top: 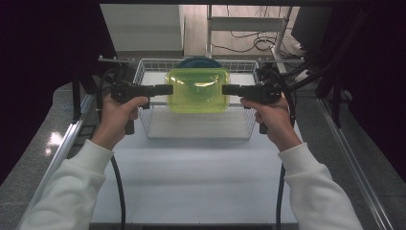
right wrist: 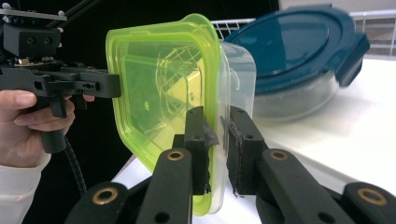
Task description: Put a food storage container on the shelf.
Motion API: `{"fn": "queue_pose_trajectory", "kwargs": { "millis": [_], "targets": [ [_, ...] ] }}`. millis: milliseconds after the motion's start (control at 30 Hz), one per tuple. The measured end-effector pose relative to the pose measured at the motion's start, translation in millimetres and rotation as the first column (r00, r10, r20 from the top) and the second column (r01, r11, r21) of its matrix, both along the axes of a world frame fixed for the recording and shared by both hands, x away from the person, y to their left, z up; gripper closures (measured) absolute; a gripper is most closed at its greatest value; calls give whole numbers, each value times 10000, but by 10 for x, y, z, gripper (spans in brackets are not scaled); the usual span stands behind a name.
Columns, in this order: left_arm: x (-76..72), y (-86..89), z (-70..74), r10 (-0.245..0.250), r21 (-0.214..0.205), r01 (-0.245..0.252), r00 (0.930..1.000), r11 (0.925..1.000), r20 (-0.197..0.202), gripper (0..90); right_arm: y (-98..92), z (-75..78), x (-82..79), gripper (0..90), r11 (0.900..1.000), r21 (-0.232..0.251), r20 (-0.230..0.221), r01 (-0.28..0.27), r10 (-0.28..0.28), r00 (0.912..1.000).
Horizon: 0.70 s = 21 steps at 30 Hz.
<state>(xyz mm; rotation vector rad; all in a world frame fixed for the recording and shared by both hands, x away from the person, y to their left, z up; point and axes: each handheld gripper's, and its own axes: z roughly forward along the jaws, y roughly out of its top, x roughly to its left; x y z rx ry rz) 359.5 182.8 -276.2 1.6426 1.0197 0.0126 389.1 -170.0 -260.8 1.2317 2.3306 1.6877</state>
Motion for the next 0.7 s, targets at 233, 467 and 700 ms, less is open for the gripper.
{"fn": "queue_pose_trajectory", "kwargs": {
  "millis": [233,467,700],
  "targets": [
    [188,43,147,-17,-69,17,10000,10000,-21,808,54,179,153,789,9998,-92,70,193,-193,9998],
    [383,97,279,-50,-325,43,9997,9995,-219,808,92,334,331,790,9997,-8,34,231,-231,9997],
    [581,81,398,27,-123,-32,9992,9999,-391,809,104,391,524,790,9990,145,-94,432,-431,9990]
  ]
}}
